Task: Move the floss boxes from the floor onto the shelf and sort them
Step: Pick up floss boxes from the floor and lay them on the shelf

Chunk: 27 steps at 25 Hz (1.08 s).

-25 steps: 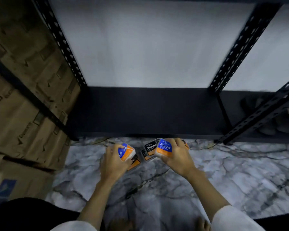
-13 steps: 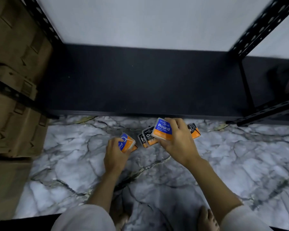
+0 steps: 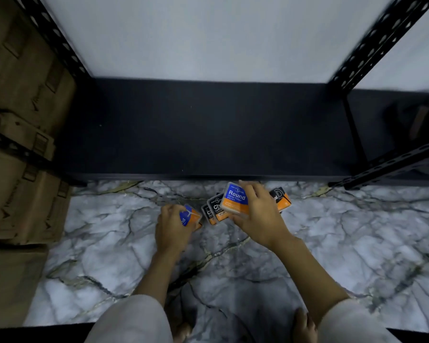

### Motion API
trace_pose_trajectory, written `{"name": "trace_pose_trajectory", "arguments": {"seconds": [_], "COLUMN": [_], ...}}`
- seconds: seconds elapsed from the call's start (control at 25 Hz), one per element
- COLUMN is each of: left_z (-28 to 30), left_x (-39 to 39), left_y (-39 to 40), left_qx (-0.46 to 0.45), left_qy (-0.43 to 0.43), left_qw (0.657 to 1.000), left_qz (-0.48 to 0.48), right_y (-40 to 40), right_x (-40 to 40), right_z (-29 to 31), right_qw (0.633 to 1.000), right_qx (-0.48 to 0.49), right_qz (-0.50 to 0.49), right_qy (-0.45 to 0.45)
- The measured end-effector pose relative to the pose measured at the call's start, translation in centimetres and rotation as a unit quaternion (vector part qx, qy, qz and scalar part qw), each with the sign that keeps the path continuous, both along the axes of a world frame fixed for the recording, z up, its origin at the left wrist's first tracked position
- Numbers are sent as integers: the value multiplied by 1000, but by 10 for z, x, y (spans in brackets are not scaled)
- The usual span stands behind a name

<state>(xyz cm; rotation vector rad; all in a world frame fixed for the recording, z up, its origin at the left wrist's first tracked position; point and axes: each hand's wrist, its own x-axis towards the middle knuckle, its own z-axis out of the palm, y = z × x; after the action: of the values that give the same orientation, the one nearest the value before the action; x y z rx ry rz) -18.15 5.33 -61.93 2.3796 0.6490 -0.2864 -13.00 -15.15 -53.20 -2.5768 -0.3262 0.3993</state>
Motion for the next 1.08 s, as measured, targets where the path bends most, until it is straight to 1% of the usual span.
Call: {"name": "trace_pose_trajectory", "arguments": {"seconds": [0.08, 0.2, 0.28, 0.4, 0.48, 0.52, 0.72, 0.92, 1.08], "left_z": [24, 74, 109, 167, 208, 229, 337, 441, 512], "left_x": [7, 14, 16, 17, 15, 14, 0, -10, -17], "left_y": [4, 9, 11, 12, 11, 11, 7, 14, 23], "left_qx": [15, 29, 45, 44, 63, 77, 114, 135, 163], "left_qy": [-8, -30, -33, -1, 26, 31, -8, -79, -132], "left_qw": [1000, 999, 997, 994, 988, 984, 969, 961, 953], "left_qz": [-7, -20, -48, -103, -139, -158, -219, -228, -216], "right_y": [0, -3, -6, -14, -19, -21, -24, -17, -5], "right_x": [-1, -4, -6, -7, -9, -11, -29, -38, -36], "right_z": [16, 53, 81, 128, 161, 179, 268, 364, 433], "right_qw": [1000, 999, 997, 993, 990, 989, 994, 996, 994], "right_qx": [-16, -50, -72, -87, -86, -88, -76, -61, -55], "right_qz": [-2, 1, 8, 22, 36, 41, 57, 65, 68], "right_qy": [21, 18, 21, 71, 106, 109, 61, -1, -68]}}
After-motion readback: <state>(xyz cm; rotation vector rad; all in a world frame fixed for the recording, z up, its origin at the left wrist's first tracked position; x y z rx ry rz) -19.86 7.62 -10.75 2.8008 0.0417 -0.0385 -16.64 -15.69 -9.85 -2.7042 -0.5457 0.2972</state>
